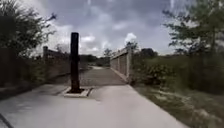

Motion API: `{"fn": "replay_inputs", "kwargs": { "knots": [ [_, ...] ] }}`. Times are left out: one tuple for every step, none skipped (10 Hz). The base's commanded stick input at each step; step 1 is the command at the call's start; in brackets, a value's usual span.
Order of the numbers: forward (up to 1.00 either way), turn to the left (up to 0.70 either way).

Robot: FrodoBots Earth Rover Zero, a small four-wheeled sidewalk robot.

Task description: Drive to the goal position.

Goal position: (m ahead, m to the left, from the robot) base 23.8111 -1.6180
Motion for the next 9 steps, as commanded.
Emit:
{"fn": "replay_inputs", "kwargs": {
  "knots": [
    [0.7,0.35],
    [0.7,0.35],
    [0.7,0.32],
    [0.7,0.01],
    [0.7,0.0],
    [0.7,0.0],
    [0.7,0.0],
    [0.7,0.0],
    [0.7,0.0]
  ]
}}
